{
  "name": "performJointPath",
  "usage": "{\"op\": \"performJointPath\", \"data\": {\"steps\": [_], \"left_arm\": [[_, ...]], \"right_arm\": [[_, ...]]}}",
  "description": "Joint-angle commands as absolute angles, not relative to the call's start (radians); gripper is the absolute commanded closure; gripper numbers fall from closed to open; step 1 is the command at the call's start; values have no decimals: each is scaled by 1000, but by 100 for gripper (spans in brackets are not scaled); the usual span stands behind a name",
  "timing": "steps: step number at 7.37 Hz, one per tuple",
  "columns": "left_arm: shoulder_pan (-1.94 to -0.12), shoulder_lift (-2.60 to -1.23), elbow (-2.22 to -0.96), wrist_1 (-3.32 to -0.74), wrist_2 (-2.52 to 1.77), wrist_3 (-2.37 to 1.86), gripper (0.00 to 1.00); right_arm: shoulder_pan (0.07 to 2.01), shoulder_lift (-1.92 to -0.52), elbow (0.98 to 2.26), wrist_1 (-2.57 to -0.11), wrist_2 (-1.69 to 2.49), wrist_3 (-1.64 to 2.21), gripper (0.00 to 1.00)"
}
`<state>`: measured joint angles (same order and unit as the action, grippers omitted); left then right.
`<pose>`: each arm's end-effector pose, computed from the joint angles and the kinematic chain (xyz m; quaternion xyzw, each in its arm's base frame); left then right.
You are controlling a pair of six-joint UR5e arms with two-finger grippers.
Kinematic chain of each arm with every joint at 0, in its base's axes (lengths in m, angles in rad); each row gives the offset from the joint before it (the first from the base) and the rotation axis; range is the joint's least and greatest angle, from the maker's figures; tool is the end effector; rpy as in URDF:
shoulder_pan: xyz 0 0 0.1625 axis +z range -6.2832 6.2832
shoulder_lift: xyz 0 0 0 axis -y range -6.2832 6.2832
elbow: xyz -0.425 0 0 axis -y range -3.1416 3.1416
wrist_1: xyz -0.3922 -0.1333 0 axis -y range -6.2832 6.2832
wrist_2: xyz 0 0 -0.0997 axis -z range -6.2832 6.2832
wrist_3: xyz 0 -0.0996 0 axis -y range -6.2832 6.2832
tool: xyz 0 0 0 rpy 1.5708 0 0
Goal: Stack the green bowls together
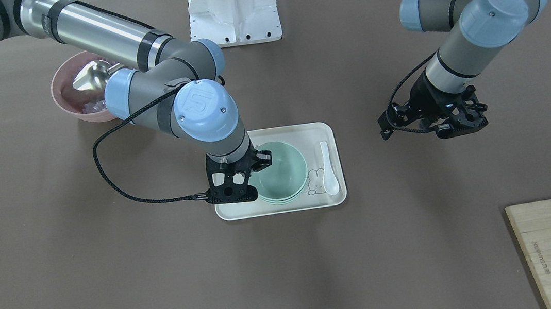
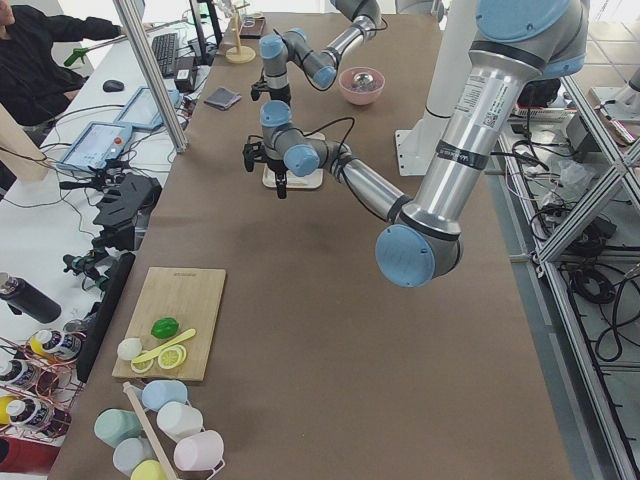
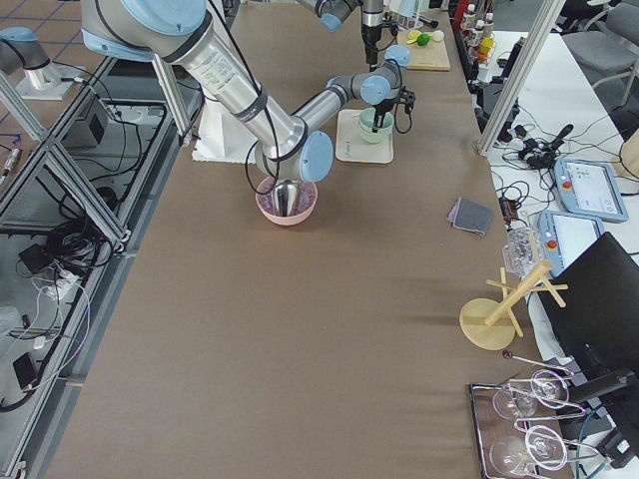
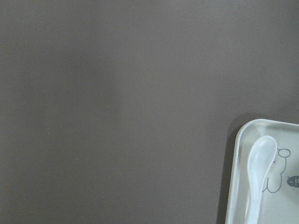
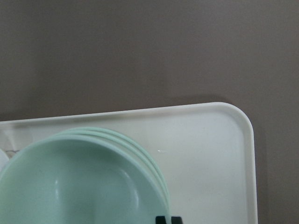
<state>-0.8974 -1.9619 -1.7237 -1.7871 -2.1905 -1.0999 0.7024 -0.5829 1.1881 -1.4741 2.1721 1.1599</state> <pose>0.3312 -0.5362 0.3425 0.0039 0.4528 -0.0766 0.8883 -0.5659 -0.5798 0.1717 -0.0626 -0.4257 0.0295 0.9022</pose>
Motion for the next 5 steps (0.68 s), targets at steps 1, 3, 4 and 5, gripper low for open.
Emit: {"op": "performJointPath", "data": {"steps": [1, 3, 4, 5], "left_arm": [[-896, -1962, -1723, -1787, -2191, -1100, 2], [-896, -1962, -1721, -1787, -2191, -1100, 2], [-896, -1962, -1721, -1787, -2189, -1100, 2], [-896, -1962, -1721, -1787, -2189, -1100, 2]], "right_arm": [[701, -581, 1187, -1471, 2172, 1158, 100], [701, -581, 1187, -1471, 2172, 1160, 100], [701, -581, 1177, -1447, 2172, 1161, 100], [701, -581, 1154, -1412, 2172, 1167, 100]]}}
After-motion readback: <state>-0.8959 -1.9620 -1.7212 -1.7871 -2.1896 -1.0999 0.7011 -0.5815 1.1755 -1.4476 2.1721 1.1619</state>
